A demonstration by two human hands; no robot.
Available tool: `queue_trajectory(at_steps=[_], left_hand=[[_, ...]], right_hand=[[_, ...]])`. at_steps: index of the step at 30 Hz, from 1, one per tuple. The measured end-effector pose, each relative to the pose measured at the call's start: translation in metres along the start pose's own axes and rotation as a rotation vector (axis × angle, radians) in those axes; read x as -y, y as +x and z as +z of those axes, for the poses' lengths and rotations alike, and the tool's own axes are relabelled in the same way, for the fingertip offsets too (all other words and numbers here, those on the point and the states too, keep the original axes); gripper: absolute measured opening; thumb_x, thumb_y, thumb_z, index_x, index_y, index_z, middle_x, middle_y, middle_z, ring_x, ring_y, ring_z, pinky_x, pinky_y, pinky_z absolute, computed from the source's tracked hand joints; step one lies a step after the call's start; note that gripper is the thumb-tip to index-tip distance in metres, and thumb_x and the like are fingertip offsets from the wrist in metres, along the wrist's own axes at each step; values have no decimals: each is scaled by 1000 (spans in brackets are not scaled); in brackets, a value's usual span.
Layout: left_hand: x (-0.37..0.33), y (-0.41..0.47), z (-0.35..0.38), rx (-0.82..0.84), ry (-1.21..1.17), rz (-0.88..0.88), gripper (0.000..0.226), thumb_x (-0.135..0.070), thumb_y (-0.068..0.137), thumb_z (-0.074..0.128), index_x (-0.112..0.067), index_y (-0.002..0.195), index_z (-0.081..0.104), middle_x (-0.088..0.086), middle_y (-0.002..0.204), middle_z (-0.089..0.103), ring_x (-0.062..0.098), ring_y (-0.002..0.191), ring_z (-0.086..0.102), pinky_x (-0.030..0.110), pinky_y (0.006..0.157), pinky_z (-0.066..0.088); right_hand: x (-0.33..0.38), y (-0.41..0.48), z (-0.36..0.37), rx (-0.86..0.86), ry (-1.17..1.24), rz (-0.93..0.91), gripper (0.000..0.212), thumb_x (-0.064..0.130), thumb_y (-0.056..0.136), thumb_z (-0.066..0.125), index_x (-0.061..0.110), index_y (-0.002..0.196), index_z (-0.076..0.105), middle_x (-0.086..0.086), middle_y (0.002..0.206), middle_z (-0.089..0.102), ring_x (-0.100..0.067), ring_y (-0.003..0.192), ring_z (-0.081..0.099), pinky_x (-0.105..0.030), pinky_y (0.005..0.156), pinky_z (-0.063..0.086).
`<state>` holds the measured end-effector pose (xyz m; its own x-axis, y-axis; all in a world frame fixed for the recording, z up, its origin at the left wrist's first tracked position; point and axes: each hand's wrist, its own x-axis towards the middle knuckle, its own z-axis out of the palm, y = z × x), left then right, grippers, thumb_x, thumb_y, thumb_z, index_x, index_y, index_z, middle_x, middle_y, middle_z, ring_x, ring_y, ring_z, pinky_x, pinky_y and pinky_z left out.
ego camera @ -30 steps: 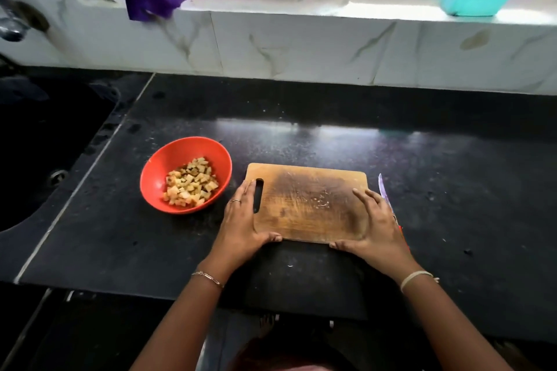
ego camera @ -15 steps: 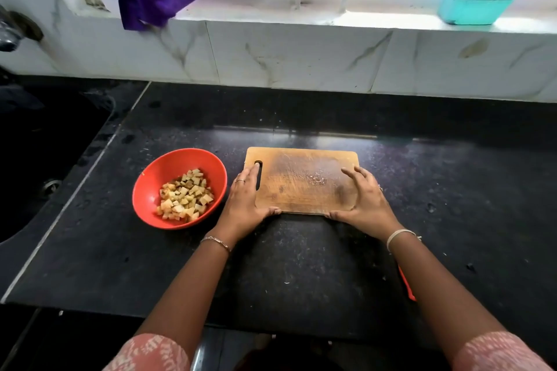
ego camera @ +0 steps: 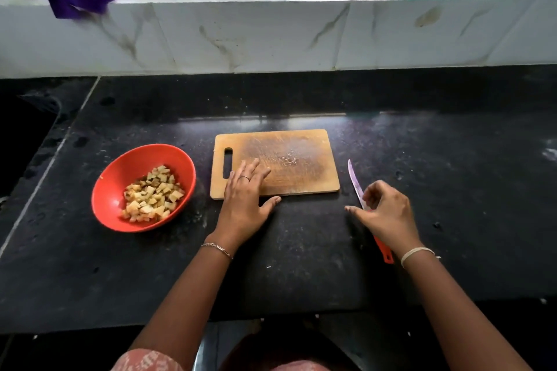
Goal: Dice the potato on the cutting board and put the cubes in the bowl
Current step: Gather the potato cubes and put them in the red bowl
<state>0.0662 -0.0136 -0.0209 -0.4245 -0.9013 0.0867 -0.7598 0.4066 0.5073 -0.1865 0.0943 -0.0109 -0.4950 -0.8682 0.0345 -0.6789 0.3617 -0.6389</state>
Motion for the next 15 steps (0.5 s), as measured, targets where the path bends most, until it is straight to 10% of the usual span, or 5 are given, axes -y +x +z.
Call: queue_trajectory(at_steps=[15], left_hand=[[-28,-11,16,27,-6,8,43,-33,90,61,-26,133,53,-3,149,40,19,145,18,48,118,14]], right_hand=[[-3,-58,-20,-88,-60,239,16,23,65,76,23,79,68,10,74,66,-14,74,63,-29,69,48]])
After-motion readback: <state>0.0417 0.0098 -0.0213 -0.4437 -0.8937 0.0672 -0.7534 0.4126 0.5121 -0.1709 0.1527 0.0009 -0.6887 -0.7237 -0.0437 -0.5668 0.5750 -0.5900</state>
